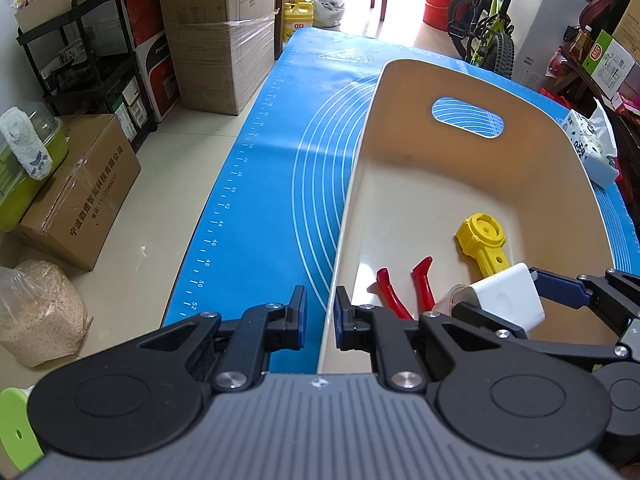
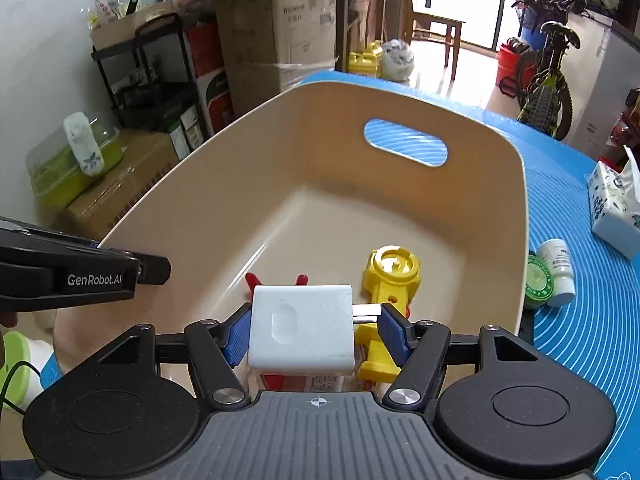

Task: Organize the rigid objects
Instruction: 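Lower the power bank into the basket and open the right gripper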

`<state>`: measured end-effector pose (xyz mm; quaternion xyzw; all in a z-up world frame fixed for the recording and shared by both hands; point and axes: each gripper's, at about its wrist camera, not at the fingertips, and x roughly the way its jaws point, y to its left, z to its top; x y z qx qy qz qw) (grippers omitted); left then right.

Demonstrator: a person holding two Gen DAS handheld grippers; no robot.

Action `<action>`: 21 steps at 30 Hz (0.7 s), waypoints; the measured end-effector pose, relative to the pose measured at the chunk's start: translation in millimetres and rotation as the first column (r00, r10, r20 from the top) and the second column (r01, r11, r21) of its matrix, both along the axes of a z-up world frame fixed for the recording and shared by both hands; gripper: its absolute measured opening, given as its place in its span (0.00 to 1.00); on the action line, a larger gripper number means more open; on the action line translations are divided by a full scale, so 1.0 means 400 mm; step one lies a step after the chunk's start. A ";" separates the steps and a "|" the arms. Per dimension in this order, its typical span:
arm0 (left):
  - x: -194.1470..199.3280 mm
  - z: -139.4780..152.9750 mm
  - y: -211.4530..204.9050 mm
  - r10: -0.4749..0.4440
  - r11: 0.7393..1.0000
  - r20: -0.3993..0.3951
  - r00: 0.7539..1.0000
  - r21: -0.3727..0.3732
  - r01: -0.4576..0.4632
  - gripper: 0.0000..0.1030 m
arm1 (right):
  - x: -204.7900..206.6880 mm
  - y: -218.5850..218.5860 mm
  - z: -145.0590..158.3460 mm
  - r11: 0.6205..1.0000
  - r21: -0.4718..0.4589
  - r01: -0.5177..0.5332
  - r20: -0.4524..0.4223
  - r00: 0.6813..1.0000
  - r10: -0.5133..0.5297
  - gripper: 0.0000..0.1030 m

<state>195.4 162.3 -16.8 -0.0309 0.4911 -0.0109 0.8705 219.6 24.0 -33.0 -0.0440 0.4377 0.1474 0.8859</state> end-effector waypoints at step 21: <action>0.000 -0.001 0.002 -0.001 1.000 0.000 1.000 0.003 0.001 0.16 | -0.008 -0.056 0.098 0.996 0.071 0.053 0.065 0.996 -0.057 0.74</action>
